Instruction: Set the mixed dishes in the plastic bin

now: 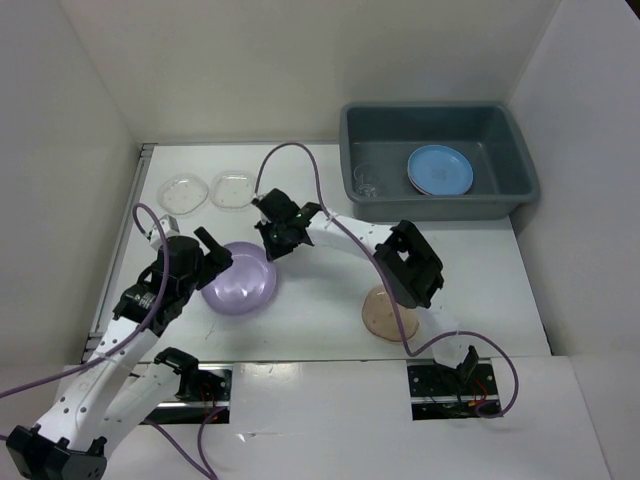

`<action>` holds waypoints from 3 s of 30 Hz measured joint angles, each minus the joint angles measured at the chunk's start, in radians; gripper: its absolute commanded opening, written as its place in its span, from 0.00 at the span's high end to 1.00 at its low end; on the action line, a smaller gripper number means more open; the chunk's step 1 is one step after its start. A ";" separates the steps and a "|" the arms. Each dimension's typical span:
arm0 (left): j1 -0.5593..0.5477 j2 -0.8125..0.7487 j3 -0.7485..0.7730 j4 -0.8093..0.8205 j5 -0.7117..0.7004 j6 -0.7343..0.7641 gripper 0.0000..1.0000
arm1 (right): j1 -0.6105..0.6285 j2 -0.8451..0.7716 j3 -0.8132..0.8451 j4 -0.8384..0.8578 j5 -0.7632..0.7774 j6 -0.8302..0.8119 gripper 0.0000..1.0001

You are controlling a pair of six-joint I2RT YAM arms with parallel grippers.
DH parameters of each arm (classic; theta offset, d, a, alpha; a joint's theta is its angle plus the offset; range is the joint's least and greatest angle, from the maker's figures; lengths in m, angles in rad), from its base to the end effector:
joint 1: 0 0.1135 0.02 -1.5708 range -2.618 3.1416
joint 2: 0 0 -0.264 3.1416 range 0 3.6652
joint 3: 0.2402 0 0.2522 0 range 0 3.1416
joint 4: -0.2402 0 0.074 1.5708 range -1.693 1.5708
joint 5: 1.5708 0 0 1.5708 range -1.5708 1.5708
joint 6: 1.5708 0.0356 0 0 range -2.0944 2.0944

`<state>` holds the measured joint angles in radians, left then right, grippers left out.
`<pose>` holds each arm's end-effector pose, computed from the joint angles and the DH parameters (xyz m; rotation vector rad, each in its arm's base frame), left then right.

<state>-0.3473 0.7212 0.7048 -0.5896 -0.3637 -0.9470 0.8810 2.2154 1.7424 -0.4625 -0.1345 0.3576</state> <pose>0.1508 -0.0411 0.2827 -0.8305 1.9874 -0.3624 0.3074 0.3801 0.1784 -0.7356 2.5216 0.6452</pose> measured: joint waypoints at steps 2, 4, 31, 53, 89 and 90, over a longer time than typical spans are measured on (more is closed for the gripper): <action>0.000 -0.017 0.000 -0.007 -0.011 0.000 0.01 | -0.005 -0.031 0.027 -0.048 0.055 -0.020 1.00; 0.000 -0.026 0.000 -0.010 -0.017 -0.001 0.01 | -0.014 -0.061 0.074 -0.088 0.109 -0.040 1.00; 0.000 -0.031 -0.024 -0.005 0.028 -0.002 0.01 | -0.897 -0.354 0.144 -0.129 0.648 -0.159 1.00; 0.000 0.004 -0.024 0.000 0.034 -0.001 0.01 | -0.990 -0.020 0.256 -0.146 0.605 -0.132 0.50; 0.011 0.060 -0.039 0.143 0.105 0.005 0.01 | -0.449 -1.018 -0.647 -0.347 0.510 0.005 0.29; 0.011 0.051 -0.040 0.143 0.105 0.005 0.01 | -0.458 -1.009 -0.647 -0.356 0.507 0.022 0.29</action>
<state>-0.3367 0.7727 0.6643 -0.4465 -0.2592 -0.9417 0.4229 1.2064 1.0958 -0.8185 0.3729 0.3794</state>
